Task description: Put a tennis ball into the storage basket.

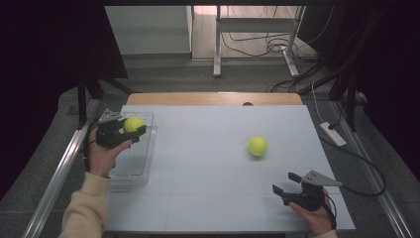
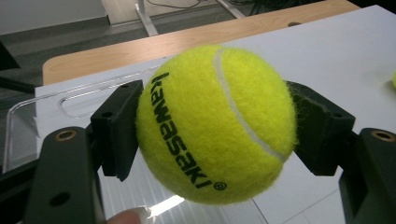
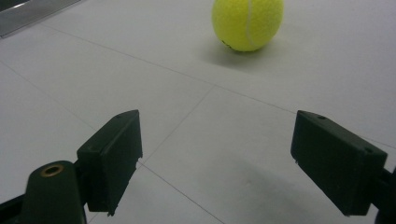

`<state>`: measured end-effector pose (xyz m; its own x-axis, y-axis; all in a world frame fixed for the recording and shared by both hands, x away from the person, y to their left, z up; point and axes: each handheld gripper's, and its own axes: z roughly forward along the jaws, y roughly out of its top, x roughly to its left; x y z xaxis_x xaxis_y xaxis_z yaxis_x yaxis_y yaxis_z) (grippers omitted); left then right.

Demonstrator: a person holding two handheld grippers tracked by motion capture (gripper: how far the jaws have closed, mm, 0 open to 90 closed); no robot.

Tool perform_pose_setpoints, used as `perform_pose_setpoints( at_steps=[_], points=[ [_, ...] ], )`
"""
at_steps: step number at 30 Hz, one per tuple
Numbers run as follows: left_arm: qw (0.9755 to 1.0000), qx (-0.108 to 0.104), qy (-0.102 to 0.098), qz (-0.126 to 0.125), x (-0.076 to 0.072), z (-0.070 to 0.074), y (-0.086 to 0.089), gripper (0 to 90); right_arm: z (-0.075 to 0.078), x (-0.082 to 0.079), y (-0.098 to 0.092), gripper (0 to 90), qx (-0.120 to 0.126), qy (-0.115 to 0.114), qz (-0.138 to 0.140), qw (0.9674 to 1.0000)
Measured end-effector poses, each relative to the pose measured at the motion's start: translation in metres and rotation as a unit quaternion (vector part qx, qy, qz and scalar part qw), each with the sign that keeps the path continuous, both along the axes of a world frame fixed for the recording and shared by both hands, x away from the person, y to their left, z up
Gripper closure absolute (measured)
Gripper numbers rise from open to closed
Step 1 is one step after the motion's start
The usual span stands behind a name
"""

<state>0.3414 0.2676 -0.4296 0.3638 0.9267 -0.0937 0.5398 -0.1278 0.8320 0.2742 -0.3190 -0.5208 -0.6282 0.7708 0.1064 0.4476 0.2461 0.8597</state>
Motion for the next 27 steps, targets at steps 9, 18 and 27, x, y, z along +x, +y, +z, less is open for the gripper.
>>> perform_pose_setpoints(
  at_steps=[9, 18, 27],
  points=[
    [0.9998, 0.0, 0.004, 0.02, 0.006, -0.003, 0.011, 27.2, 0.0, 0.0, -0.001, 16.4, -0.001, 0.0, -0.001, 1.0],
    [0.9991, 0.003, 0.009, 0.041, 0.011, -0.005, 0.022, 27.2, 0.0, 0.0, -0.001, 16.5, -0.001, 0.001, -0.001, 1.0],
    [0.9982, 0.007, 0.019, 0.057, 0.021, -0.01, 0.029, 27.2, 0.0, 0.0, -0.001, 16.5, -0.004, 0.0, -0.002, 1.0]
  ],
)
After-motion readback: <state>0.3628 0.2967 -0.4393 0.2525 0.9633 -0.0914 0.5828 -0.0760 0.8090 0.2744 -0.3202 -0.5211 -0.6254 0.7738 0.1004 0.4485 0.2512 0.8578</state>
